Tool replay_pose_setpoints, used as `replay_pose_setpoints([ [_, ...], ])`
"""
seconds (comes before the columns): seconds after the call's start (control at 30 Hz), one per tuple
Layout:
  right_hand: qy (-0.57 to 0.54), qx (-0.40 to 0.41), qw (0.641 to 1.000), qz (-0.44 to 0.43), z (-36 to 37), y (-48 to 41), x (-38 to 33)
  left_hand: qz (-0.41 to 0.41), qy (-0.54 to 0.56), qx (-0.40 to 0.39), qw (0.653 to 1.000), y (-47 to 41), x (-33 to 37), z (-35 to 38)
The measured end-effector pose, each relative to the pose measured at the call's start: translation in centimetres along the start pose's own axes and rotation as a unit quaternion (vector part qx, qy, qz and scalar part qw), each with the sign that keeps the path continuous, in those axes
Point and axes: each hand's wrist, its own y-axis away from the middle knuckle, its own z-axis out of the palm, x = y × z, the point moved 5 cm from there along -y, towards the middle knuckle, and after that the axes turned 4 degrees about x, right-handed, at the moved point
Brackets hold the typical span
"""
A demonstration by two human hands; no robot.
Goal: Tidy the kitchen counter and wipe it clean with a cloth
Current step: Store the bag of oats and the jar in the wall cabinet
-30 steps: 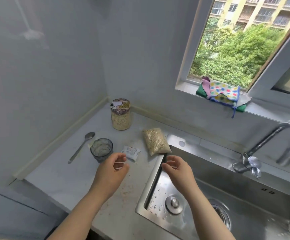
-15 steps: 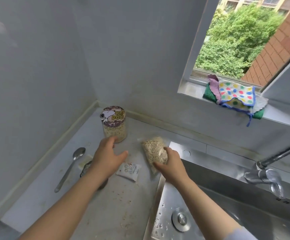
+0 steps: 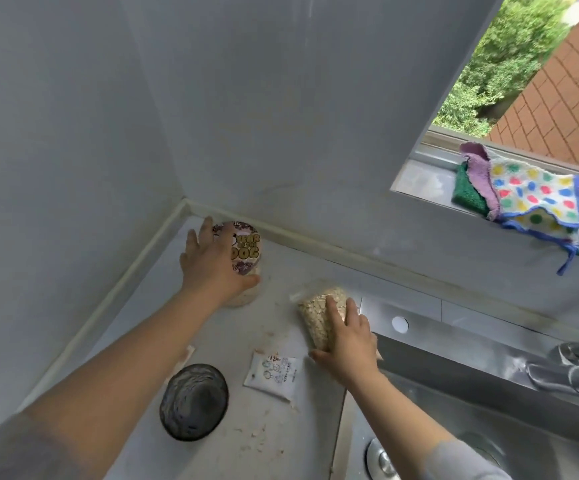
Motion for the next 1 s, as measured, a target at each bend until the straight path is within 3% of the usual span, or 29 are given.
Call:
replay_pose_setpoints([
  [0.13, 0.018, 0.033, 0.999, -0.01, 0.7, 0.1, 0.6, 0.002, 0.061, 0.047, 0.997, 0.0, -0.5, 1.0],
  [0.33, 0.009, 0.047, 0.999, -0.021, 0.5, -0.3, 0.8, 0.006, 0.069, 0.092, 0.993, -0.1, -0.5, 1.3],
  [0.47, -0.149, 0.051, 0.987, 0.011, -1.1, -0.3, 1.2, 0.003, 0.067, 0.086, 0.994, -0.2, -0.7, 1.2],
  [0.67, -0.441, 0.072, 0.888, 0.111, -4.3, 4.9, 1.1, 0.02, 0.099, 0.053, 0.994, 0.5, -0.8, 0.6],
  [0.77, -0.51, 0.091, 0.845, 0.13, -4.8, 7.9, 1.5, 0.011, 0.142, 0.039, 0.989, 2.1, -0.2, 0.0],
  [1.0, -0.576, 0.191, 0.776, 0.172, -6.3, 15.4, 4.5, 0.111, 0.182, -0.011, 0.977, 8.3, 6.0, -2.3],
])
